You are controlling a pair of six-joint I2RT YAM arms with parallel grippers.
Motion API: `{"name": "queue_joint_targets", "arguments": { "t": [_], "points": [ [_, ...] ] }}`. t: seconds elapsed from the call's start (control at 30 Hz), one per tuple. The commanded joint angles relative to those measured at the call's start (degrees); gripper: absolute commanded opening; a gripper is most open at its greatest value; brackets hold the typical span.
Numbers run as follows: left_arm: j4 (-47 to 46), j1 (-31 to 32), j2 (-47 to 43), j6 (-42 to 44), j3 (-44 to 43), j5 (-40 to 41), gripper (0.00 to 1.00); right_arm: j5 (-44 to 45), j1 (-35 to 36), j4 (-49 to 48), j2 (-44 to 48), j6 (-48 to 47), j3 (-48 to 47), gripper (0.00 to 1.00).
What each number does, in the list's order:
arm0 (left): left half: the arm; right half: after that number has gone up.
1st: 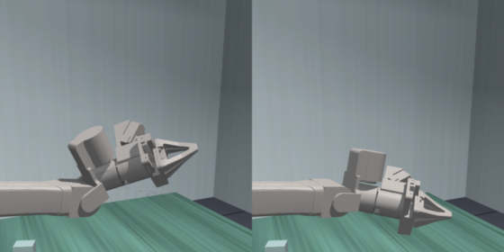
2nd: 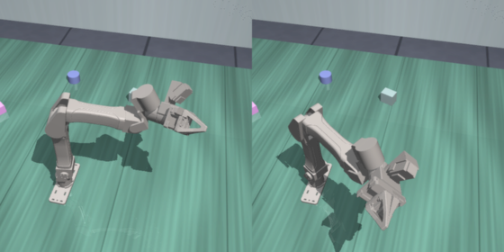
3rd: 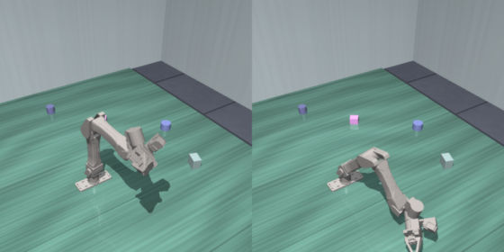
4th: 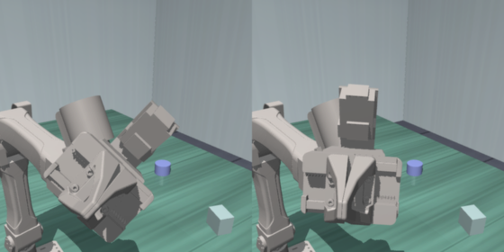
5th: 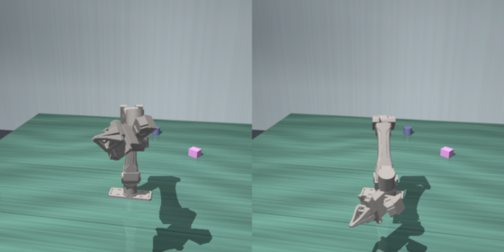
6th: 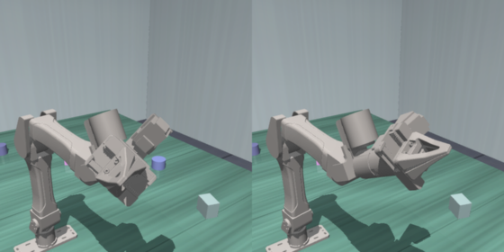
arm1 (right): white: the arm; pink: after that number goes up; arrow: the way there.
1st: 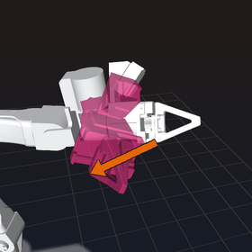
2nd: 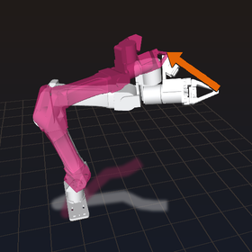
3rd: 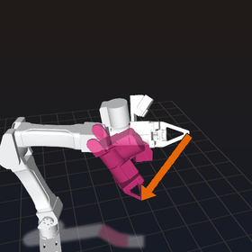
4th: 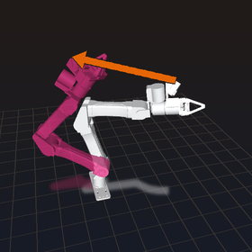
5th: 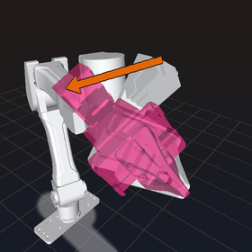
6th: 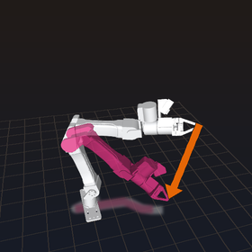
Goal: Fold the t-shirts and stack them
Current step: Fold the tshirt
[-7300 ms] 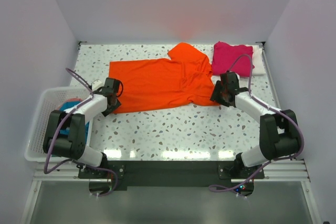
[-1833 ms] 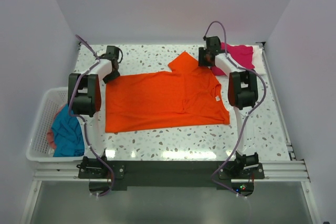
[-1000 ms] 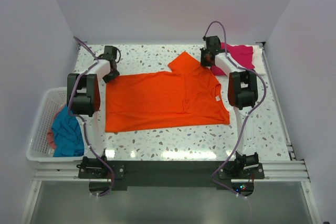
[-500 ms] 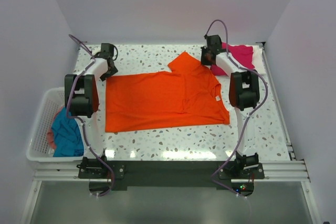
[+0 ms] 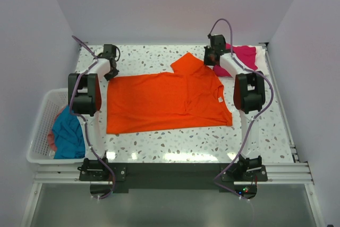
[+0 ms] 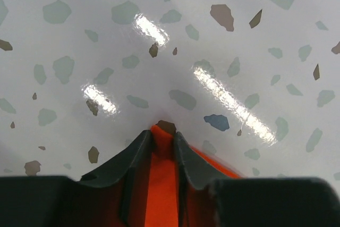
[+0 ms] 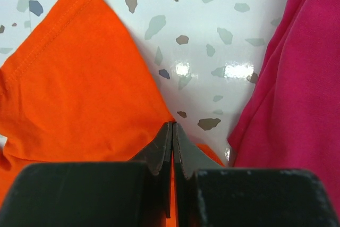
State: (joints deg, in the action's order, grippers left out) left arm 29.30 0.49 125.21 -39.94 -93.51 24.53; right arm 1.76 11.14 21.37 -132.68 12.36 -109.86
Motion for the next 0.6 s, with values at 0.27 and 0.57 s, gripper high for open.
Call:
{"name": "queue_joint_targets", "arguments": {
  "t": [0.27,0.57],
  "points": [
    [-1.17,-0.49,-1.19,0.48,-3.17,-1.77,0.03,-0.53,-1.29,-2.38,8.58,1.18,2.46,0.00],
    [-4.08,-0.49,-7.43,1.18,-0.27,-2.30,0.00,-0.18,-1.73,-1.24,13.50,1.35,3.87,0.00]
  ]
}}
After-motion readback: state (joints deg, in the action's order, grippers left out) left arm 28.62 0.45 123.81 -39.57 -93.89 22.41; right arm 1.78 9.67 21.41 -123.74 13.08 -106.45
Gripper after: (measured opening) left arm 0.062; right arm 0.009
